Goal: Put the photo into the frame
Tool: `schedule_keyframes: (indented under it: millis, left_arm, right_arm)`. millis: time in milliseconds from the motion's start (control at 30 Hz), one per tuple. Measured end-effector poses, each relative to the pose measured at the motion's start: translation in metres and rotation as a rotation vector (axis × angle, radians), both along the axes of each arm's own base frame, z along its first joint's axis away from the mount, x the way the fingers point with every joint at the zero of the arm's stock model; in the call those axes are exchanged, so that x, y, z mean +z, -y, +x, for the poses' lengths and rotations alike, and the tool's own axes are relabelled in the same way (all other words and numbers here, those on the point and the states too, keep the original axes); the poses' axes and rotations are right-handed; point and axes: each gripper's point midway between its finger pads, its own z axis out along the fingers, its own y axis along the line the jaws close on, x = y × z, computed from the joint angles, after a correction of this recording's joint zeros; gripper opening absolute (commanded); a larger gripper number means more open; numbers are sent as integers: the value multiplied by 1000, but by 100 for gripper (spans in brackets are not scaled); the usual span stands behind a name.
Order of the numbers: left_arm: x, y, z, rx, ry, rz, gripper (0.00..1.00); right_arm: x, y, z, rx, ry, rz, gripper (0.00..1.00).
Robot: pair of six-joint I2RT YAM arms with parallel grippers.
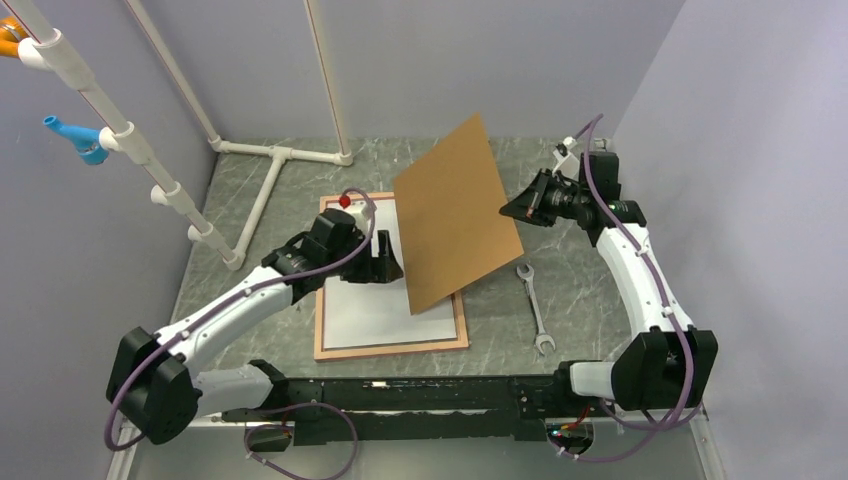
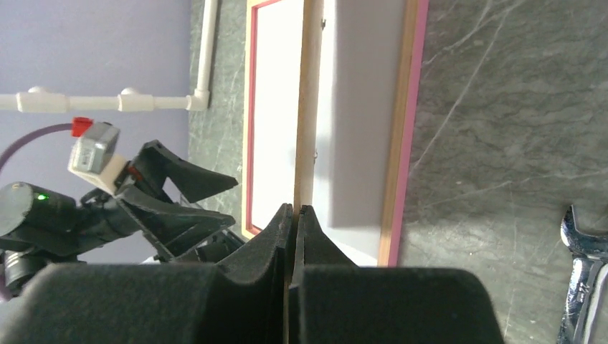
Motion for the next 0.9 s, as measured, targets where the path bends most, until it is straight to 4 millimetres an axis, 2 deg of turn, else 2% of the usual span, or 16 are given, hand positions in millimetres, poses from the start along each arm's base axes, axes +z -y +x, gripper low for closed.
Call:
schedule_keyframes:
  millis: [233,600,900]
  left_arm:
    - [36,-2,5,18,43,-139,88]
    - [55,12,1,-29,-7,-358,92]
    - [84,17,9,-49,12,-515,99]
  right_arm:
    - [17,-16,-9,15,18,-92,0]
    - [25,-41,-26,52,43,-229,0]
    - [34,-67,-33,89,76,-347,0]
